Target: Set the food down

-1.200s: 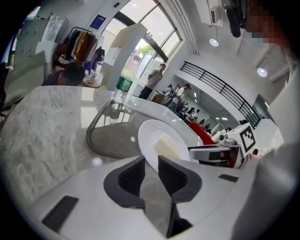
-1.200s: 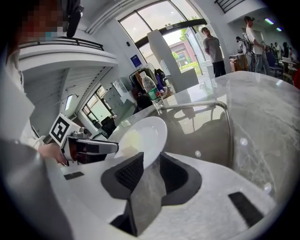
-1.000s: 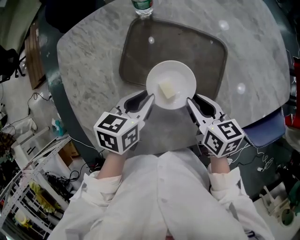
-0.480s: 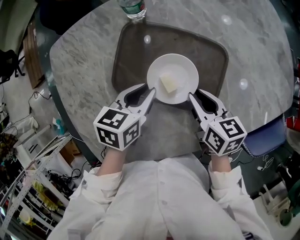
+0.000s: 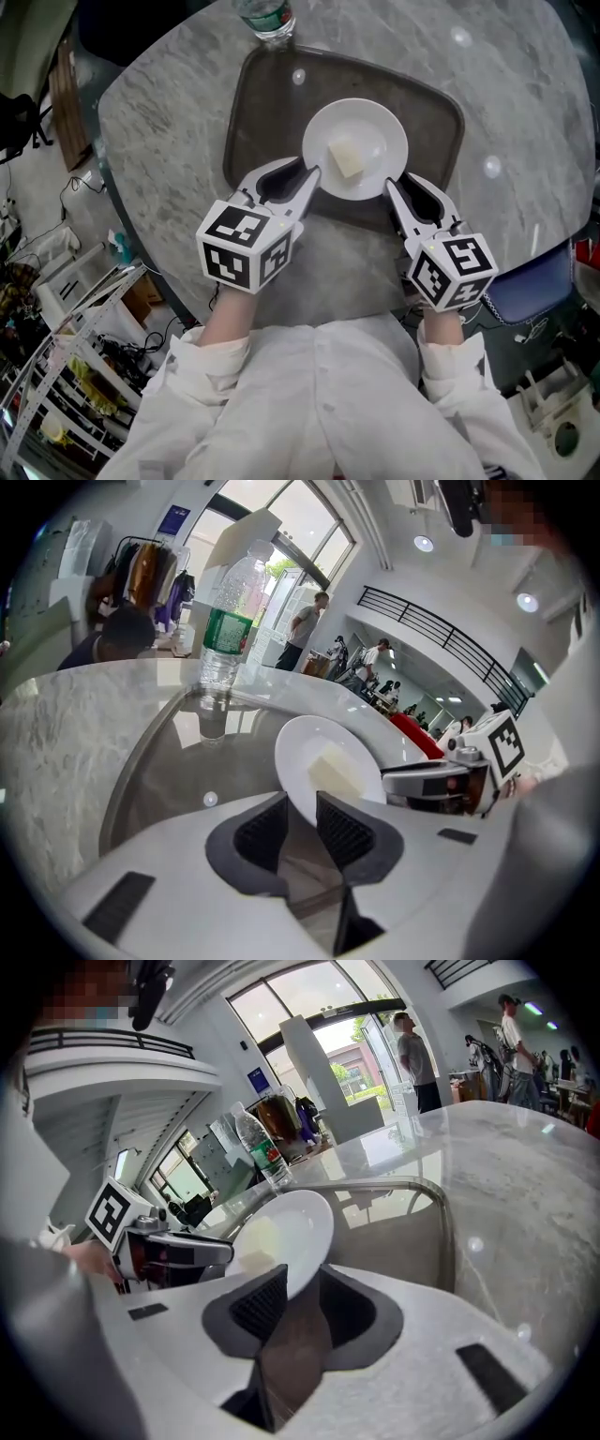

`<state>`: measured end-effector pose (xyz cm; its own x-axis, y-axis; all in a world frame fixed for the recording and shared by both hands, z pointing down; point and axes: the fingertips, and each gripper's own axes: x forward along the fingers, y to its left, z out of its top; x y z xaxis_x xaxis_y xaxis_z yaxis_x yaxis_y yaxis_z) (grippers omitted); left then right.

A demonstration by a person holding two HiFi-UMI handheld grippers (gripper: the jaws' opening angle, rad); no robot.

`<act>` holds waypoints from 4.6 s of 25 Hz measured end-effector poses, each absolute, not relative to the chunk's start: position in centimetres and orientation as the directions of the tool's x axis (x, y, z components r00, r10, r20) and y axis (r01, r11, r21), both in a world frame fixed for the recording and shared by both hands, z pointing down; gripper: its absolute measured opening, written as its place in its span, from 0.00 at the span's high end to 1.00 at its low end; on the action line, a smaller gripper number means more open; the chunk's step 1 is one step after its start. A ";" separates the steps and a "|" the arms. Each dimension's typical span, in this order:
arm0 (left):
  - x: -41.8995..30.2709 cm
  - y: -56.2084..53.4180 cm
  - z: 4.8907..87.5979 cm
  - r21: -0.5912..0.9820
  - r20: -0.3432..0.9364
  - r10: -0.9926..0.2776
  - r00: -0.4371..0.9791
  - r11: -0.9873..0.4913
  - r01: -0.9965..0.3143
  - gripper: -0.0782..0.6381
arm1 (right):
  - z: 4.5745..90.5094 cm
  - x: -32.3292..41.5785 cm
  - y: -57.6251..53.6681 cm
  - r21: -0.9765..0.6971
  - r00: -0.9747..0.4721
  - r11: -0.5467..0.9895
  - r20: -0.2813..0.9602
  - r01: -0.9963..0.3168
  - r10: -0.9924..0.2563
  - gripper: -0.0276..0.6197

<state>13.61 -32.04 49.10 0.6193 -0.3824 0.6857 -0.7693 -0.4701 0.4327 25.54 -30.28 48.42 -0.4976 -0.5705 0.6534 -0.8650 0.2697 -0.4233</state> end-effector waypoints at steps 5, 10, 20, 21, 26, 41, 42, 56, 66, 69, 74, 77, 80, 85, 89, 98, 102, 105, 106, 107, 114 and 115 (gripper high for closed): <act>13.9 -32.4 49.4 0.417 0.705 -0.372 0.604 -0.471 -0.777 0.77 | 49.0 25.7 -30.6 -0.413 -0.478 0.250 0.671 -0.876 -0.566 0.83; 13.6 -32.7 49.7 0.397 0.722 -0.374 0.583 -0.465 -0.791 0.77 | 49.3 25.1 -30.9 -0.423 -0.491 0.256 0.675 -0.869 -0.551 0.81; 13.4 -32.9 50.2 0.367 0.747 -0.360 0.559 -0.479 -0.798 0.76 | 49.4 24.6 -30.8 -0.397 -0.480 0.271 0.690 -0.877 -0.541 0.76; 13.3 -32.9 50.2 0.364 0.749 -0.359 0.557 -0.479 -0.799 0.76 | 49.4 24.5 -30.8 -0.389 -0.475 0.273 0.694 -0.880 -0.541 0.76; 13.4 -32.9 50.3 0.353 0.750 -0.361 0.554 -0.491 -0.797 0.76 | 49.5 24.6 -30.6 -0.341 -0.447 0.290 0.710 -0.894 -0.543 0.76; 12.1 -32.5 47.4 0.296 0.705 -0.439 0.557 -0.532 -0.793 0.76 | 45.4 24.8 -29.4 -0.323 -0.421 0.271 0.653 -0.907 -0.630 0.76; 11.9 -32.2 47.0 0.293 0.699 -0.445 0.560 -0.536 -0.791 0.76 | 45.0 24.8 -29.1 -0.318 -0.417 0.271 0.647 -0.909 -0.639 0.76; 8.8 -25.3 40.2 0.267 0.586 -0.466 0.663 -0.661 -0.701 0.76 | 38.1 22.1 -22.2 -0.274 -0.364 0.253 0.525 -0.928 -0.769 0.76; 5.8 -18.5 35.3 0.308 0.417 -0.469 0.779 -0.733 -0.606 0.83 | 34.2 17.1 -14.7 -0.245 -0.393 0.311 0.467 -0.918 -0.792 0.91; 4.8 -16.0 33.5 0.316 0.373 -0.436 0.819 -0.770 -0.554 0.84 | 33.2 15.0 -12.2 -0.249 -0.414 0.335 0.444 -0.909 -0.794 0.93; 2.9 -11.4 30.1 0.295 0.284 -0.392 0.875 -0.833 -0.468 0.84 | 31.3 12.2 -8.9 -0.193 -0.396 0.346 0.422 -0.918 -0.816 0.95; 2.3 -9.1 29.2 0.283 0.263 -0.368 0.892 -0.854 -0.436 0.84 | 30.2 11.2 -7.3 -0.172 -0.382 0.341 0.414 -0.924 -0.826 0.95; 1.8 -7.3 28.8 0.291 0.252 -0.355 0.900 -0.859 -0.420 0.84 | 29.1 10.5 -6.1 -0.168 -0.374 0.334 0.393 -0.927 -0.840 0.95; 1.3 -5.6 28.2 0.291 0.225 -0.370 0.901 -0.858 -0.424 0.84 | 28.2 9.7 -4.9 -0.144 -0.383 0.355 0.386 -0.924 -0.839 0.95; 1.0 -5.4 28.3 0.293 0.232 -0.397 0.888 -0.842 -0.453 0.84 | 28.4 9.3 -4.8 -0.167 -0.420 0.386 0.379 -0.907 -0.824 0.95; 2.7 -4.2 28.3 0.323 0.257 -0.414 0.873 -0.814 -0.482 0.84 | 28.6 9.1 -3.8 -0.175 -0.465 0.432 0.382 -0.885 -0.799 0.95; 3.7 -3.9 28.2 0.327 0.259 -0.411 0.874 -0.814 -0.480 0.84 | 28.4 9.2 -3.9 -0.185 -0.480 0.443 0.371 -0.877 -0.795 0.95; 3.9 -4.0 28.4 0.333 0.263 -0.413 0.872 -0.809 -0.484 0.84 | 28.0 9.2 -3.9 -0.196 -0.486 0.445 0.353 -0.874 -0.799 0.95; 3.8 -4.0 28.4 0.339 0.262 -0.417 0.870 -0.804 -0.488 0.84 | 27.9 9.3 -3.9 -0.196 -0.483 0.441 0.348 -0.876 -0.804 0.95; 3.8 -4.1 28.4 0.346 0.261 -0.421 0.869 -0.799 -0.492 0.84 | 27.7 9.5 -3.8 -0.194 -0.477 0.436 0.345 -0.879 -0.808 0.95; 3.9 -3.9 27.9 0.338 0.256 -0.428 0.867 -0.801 -0.495 0.84 | 26.7 10.0 -3.4 -0.152 -0.459 0.434 0.333 -0.888 -0.823 0.95; 4.0 -3.8 27.8 0.339 0.252 -0.427 0.868 -0.801 -0.493 0.84 | 26.7 9.9 -3.2 -0.144 -0.459 0.437 0.334 -0.888 -0.823 0.95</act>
<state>3.95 -3.76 27.78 0.8683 -0.4270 0.2525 -0.4927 -0.8014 0.3392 9.87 -3.25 26.69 -0.4589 -0.8235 0.3337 -0.8881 0.4366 -0.1440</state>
